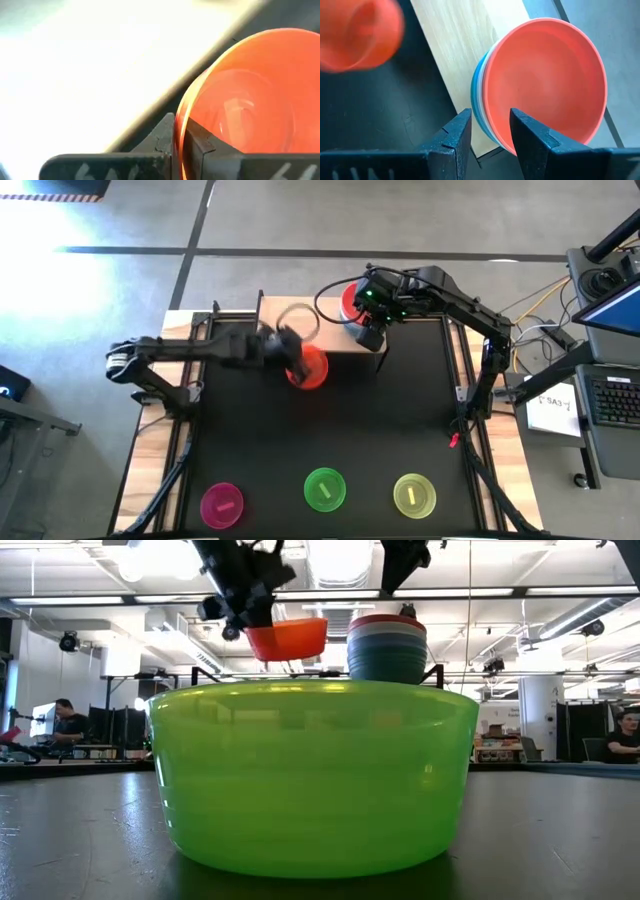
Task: Place and stack bowls onto a shelf
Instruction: Put the light orange bowl on the shelf
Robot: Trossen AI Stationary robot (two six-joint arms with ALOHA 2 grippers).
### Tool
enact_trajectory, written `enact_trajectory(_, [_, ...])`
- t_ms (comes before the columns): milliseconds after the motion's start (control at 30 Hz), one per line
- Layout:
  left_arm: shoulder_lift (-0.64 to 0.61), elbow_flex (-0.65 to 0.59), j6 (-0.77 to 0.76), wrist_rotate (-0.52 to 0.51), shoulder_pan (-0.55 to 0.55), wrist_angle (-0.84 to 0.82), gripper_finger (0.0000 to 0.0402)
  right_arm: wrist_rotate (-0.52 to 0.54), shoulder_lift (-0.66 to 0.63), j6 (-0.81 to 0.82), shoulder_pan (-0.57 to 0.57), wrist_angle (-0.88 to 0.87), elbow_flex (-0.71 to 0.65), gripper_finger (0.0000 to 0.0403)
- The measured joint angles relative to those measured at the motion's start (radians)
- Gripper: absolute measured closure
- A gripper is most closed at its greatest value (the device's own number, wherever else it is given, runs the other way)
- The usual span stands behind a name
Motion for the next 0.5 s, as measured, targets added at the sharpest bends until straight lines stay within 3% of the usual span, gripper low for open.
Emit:
enact_trajectory(267, [-0.01,0.018,0.109,0.24,0.275,0.034,0.0401,0.0,0.0,0.012,0.0,-0.001,0.0,0.028])
enact_trajectory(500, [-0.01,0.094,0.165,0.278,0.411,0.017,0.0402,0.0,0.0,0.011,0.0,-0.001,0.0,0.028])
